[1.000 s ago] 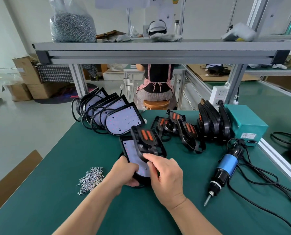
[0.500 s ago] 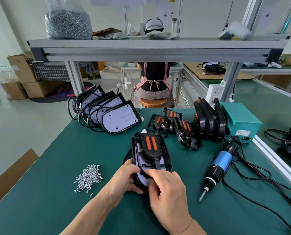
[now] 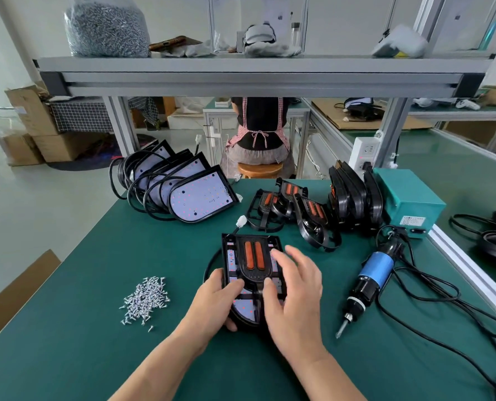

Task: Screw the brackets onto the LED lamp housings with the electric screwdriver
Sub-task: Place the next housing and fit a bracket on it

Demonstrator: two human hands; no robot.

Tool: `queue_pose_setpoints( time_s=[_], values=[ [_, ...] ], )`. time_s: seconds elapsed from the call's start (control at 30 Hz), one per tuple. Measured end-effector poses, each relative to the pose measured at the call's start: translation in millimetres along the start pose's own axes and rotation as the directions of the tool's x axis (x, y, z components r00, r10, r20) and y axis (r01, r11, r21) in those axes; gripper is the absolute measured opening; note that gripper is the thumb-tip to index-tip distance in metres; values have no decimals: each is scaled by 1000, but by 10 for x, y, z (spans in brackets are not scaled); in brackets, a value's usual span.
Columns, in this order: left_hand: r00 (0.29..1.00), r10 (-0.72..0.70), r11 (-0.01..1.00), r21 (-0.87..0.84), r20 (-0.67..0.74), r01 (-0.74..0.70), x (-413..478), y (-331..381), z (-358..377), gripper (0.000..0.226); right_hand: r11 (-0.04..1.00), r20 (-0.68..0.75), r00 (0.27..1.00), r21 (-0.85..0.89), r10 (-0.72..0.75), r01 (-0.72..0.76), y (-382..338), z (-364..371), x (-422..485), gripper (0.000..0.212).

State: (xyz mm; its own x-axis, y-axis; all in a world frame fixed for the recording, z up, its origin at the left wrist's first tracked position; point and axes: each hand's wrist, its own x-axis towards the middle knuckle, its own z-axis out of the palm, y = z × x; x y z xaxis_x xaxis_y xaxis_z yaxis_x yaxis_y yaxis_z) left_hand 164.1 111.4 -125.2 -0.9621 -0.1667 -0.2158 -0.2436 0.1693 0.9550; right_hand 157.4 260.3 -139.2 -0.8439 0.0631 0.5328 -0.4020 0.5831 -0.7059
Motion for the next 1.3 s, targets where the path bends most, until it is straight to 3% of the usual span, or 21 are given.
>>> queue_pose_setpoints(
  time_s=[0.07, 0.17, 0.27, 0.37, 0.5, 0.67, 1.03, 1.13, 1.23, 1.3],
  values=[
    [1000, 13, 999, 31, -1, -12, 10, -29, -2, 16, 974, 117, 973, 81, 201, -211, 22, 12, 59, 50],
    [999, 48, 995, 92, 11, -49, 15, -52, 3, 15, 942, 199, 938, 129, 283, -311, 89, -17, 93, 45],
    [989, 133, 981, 148, -66, -122, -24, -72, 43, 24, 935, 204, 934, 144, 293, -325, 100, -17, 90, 48],
    [953, 249, 961, 168, -176, -220, -78, -139, 87, 19, 936, 221, 931, 134, 291, -325, 101, 13, 70, 52],
    [952, 218, 962, 213, -214, -172, -27, -136, 90, 30, 939, 199, 935, 121, 295, -322, 116, -9, 88, 52],
    [974, 153, 970, 216, -166, -116, 63, -72, 18, 6, 932, 207, 928, 129, 309, -339, 119, -34, 80, 51],
    [935, 265, 959, 167, -237, -230, -120, -136, 103, 6, 938, 202, 927, 83, 315, -336, 39, -102, -42, 58],
    [888, 350, 935, 161, -297, -315, -155, -133, 65, 7, 935, 183, 929, 94, 321, -341, 27, -113, -47, 58],
    [827, 430, 891, 318, -362, -324, -84, -65, -190, 11, 929, 185, 926, 114, 328, -352, 3, -127, -69, 57],
    [830, 399, 849, 498, -389, -175, 66, -20, -537, 12, 932, 189, 928, 108, 322, -345, -14, -140, -92, 57]
  ],
)
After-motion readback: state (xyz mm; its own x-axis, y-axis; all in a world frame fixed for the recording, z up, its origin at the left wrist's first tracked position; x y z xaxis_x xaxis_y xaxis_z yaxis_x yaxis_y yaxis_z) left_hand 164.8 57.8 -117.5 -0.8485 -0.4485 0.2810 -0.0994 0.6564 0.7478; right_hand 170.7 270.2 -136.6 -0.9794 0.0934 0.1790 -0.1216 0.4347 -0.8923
